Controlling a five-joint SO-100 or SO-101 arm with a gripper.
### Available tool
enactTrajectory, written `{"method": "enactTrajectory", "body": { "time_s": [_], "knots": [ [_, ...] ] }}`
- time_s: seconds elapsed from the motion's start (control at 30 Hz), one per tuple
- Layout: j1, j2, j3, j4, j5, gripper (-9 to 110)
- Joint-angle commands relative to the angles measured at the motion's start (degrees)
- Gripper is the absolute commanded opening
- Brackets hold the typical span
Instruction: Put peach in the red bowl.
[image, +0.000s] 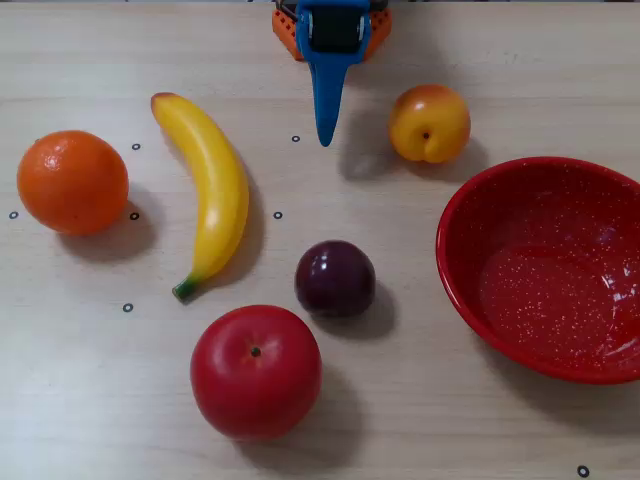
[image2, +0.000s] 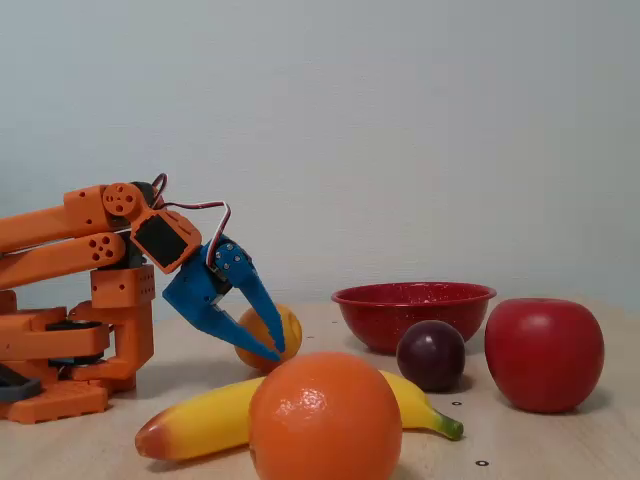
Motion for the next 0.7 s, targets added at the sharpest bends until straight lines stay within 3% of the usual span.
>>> {"method": "enactTrajectory", "body": {
  "time_s": [0.0, 0.67],
  "knots": [
    [-1.0, 1.1, 0.7, -1.8, -0.3, 0],
    [-0.5, -0.7, -3.8, 2.5, -0.4, 0]
  ]
}}
